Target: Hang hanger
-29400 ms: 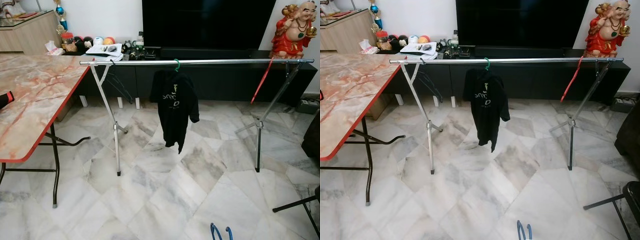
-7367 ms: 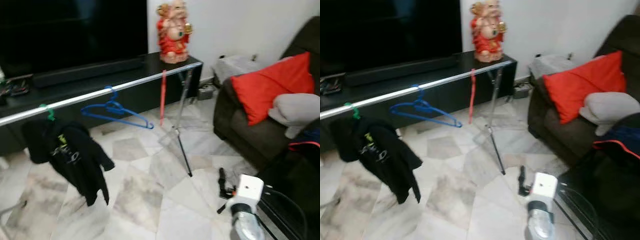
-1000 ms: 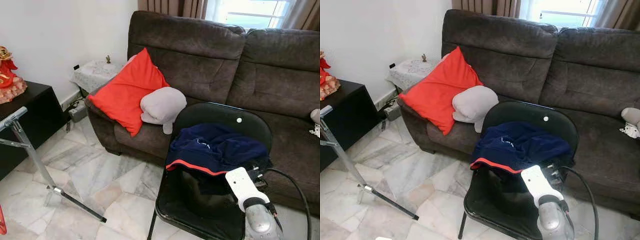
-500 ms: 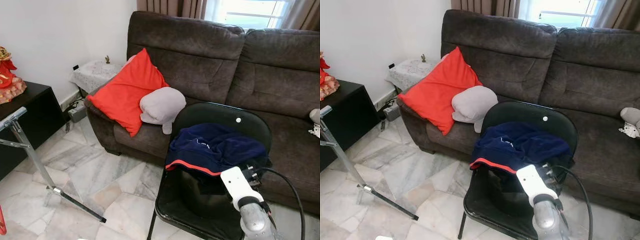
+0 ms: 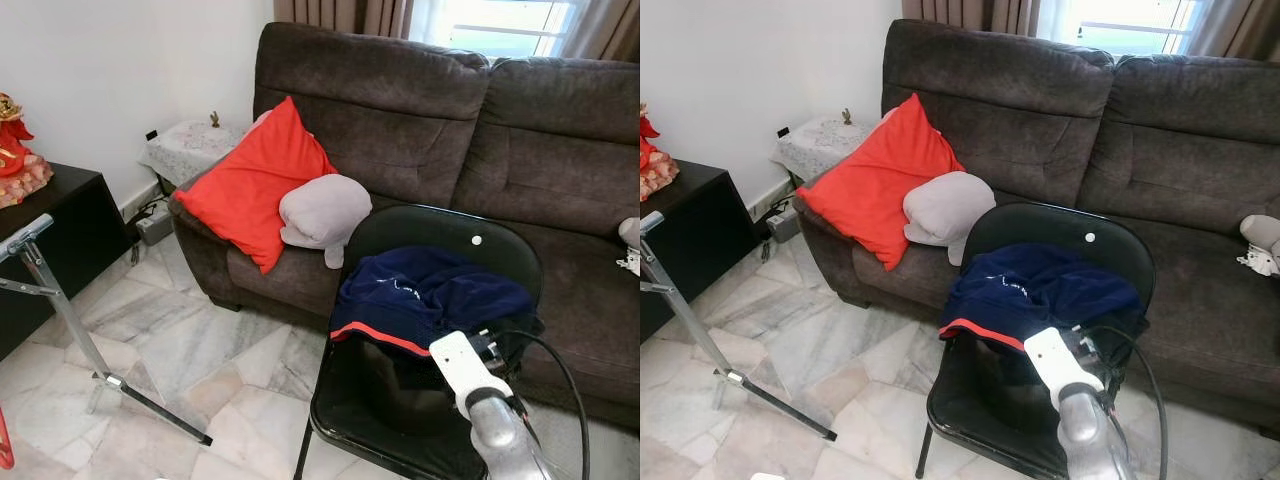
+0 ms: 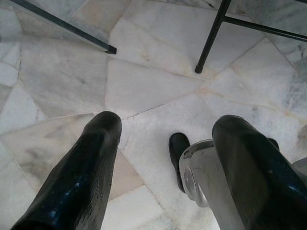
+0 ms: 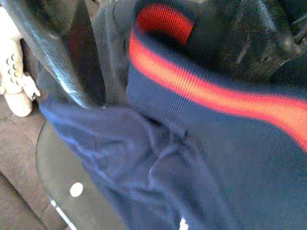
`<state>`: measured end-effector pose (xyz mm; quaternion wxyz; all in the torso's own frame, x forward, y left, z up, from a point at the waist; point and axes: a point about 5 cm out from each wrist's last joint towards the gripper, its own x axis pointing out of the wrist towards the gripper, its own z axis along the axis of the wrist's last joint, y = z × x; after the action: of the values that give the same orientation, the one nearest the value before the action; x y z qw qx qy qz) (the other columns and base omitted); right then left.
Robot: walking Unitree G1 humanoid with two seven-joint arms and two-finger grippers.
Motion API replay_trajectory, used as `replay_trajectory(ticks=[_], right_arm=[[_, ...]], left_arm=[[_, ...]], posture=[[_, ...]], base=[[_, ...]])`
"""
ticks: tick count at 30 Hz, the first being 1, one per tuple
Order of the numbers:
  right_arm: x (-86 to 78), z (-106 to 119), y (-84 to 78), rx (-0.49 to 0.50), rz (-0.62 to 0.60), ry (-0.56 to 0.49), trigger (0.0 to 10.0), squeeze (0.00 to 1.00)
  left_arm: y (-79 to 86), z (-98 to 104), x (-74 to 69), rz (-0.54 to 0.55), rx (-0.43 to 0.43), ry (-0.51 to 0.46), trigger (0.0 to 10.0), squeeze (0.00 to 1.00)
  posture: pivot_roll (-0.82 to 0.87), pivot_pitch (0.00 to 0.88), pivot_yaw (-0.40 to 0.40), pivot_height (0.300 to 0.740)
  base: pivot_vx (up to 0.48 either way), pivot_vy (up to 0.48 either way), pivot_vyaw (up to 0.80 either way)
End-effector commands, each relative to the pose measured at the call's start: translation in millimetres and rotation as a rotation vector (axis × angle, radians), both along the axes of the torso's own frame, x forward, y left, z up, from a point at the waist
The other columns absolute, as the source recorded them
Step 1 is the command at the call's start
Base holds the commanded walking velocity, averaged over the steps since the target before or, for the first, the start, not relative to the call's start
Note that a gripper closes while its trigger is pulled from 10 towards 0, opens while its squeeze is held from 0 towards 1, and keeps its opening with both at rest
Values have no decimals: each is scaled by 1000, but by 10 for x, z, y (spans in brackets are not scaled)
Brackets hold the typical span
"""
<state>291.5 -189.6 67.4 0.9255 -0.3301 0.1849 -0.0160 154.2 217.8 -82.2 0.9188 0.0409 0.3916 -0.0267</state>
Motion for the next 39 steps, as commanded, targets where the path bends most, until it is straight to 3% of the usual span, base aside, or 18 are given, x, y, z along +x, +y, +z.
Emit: replay_trajectory(ticks=[1,4,10,18,20,22,27,30,37,39], right_arm=[[9,-4,-1,19,-10,-2,10000,0],[79,99,-7,19,-10,-75,10000,0],[81,14,-29,12,-22,-38,10000,0],[172,235,39,79,-16,-243,10000,0],[179,219,62,86,-2,-234,10000,0],[167,69,81,66,8,-129,10000,0],[143,-64,49,44,-13,-54,10000,0],[154,-59,42,46,-17,-62,10000,0],[247,147,33,66,-28,-218,10000,0],[246,136,37,68,-26,-211,10000,0]], left_arm=[[9,-17,-43,-7,7,15,10000,0],[-7,-16,-29,-9,7,14,10000,0],[-18,-18,-21,-10,7,17,10000,0],[10,-35,-81,-9,11,33,10000,0],[12,-38,-92,-9,11,35,10000,0],[15,-47,-116,-9,12,40,10000,0],[20,-51,-133,-11,13,45,10000,0],[22,-52,-133,-11,13,46,10000,0],[25,-50,-124,-11,14,48,10000,0],[23,-49,-121,-12,13,48,10000,0]], posture=[[49,0,10,740],[50,0,9,740],[52,0,10,740],[54,3,12,740],[54,3,12,740],[54,3,12,740],[59,8,15,740],[60,9,15,740],[62,10,16,740],[62,10,16,740]], base=[[0,0,0],[0,0,0],[0,0,0],[0,0,0],[0,0,0],[0,0,0],[0,0,0],[0,0,0],[0,0,0],[0,0,0]])
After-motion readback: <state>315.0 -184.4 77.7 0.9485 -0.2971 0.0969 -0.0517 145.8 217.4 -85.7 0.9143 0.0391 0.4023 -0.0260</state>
